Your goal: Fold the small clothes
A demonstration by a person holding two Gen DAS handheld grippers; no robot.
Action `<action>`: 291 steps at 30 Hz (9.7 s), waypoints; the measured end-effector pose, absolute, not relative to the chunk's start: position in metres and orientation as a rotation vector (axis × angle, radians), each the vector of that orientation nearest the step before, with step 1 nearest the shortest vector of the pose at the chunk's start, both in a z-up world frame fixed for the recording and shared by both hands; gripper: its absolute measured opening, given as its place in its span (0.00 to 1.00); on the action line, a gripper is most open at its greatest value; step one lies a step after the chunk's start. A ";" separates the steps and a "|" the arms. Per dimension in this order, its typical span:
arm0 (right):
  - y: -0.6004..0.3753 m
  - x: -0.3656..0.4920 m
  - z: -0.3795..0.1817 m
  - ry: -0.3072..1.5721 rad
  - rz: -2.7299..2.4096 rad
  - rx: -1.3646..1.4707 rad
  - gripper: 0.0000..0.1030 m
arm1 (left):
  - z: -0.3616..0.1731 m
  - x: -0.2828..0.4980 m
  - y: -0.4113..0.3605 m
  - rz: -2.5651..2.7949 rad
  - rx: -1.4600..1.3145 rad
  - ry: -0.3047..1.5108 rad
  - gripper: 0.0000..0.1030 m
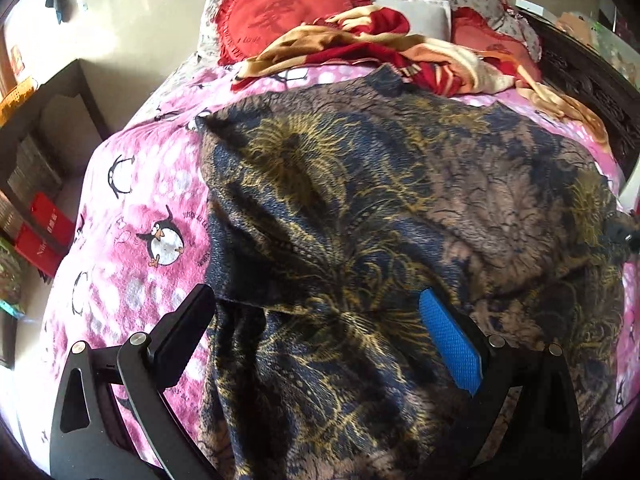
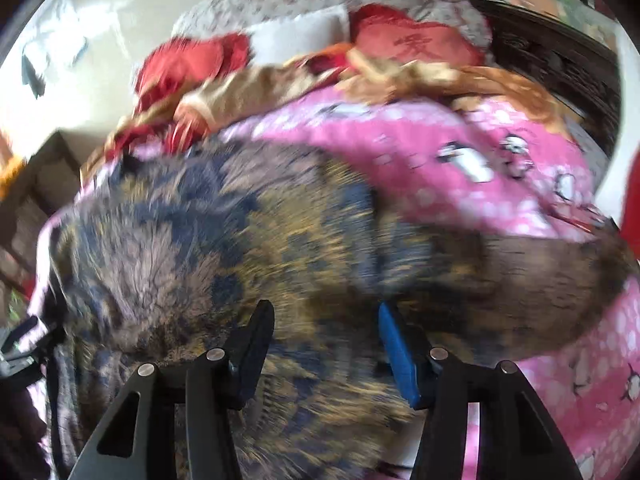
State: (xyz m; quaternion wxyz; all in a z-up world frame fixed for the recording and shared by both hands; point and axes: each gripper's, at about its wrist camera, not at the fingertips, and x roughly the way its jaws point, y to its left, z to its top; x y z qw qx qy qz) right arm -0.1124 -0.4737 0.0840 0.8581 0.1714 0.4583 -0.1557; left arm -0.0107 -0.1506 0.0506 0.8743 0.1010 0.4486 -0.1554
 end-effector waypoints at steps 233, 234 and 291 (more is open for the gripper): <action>-0.493 -0.145 0.074 1.025 -0.156 0.564 0.61 | 0.039 0.027 -0.122 -0.429 0.137 1.016 0.59; -0.488 -0.147 0.071 1.037 -0.157 0.551 0.61 | 0.039 0.023 -0.120 -0.427 0.140 1.020 0.59; -0.365 -0.352 0.076 1.176 -0.032 0.399 0.07 | 0.046 -0.174 0.015 -0.410 0.097 1.137 0.59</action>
